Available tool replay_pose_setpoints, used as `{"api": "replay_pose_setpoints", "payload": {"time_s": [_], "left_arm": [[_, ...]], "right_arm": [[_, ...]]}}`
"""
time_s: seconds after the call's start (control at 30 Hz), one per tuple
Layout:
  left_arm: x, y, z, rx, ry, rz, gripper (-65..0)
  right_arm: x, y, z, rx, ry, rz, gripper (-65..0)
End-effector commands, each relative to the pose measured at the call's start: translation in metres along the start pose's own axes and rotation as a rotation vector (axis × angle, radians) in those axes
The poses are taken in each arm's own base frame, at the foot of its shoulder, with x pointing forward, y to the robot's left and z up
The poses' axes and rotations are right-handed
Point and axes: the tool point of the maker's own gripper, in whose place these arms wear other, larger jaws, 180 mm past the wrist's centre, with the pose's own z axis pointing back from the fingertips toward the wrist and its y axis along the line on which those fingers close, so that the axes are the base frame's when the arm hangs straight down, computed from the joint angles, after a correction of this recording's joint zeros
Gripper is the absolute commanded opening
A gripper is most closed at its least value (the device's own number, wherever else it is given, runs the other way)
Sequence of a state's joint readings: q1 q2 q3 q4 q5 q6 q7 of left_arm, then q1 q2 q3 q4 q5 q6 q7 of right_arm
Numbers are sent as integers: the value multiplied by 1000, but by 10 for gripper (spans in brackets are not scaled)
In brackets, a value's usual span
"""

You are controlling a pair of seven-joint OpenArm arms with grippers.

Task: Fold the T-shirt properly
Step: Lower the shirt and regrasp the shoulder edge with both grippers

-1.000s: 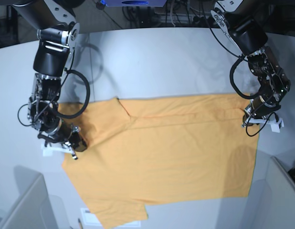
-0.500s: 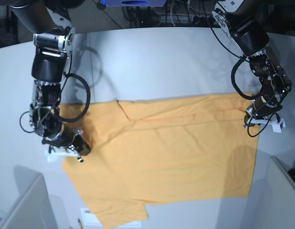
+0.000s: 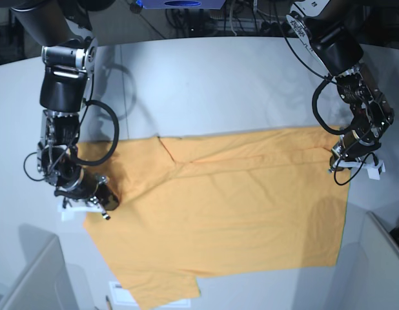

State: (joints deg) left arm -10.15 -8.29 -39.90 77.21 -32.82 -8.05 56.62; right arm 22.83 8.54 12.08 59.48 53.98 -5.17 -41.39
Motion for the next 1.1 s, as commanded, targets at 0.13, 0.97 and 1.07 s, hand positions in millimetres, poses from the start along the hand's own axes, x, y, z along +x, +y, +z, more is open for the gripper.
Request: {"api": "replay_pose_setpoints", "payload": {"time_s": [0.13, 0.97, 1.07], "left_arm": [[23, -8, 6, -21, -59, -16, -540], [-8, 80, 82, -31, -203, 166, -169], [-14, 85, 79, -21, -188, 174, -169]], "right_arm": [[25, 0, 6, -37, -86, -74, -402], [-40, -74, 123, -194, -488, -173, -246], [-64, -96, 114, -233, -430, -245, -251]]}}
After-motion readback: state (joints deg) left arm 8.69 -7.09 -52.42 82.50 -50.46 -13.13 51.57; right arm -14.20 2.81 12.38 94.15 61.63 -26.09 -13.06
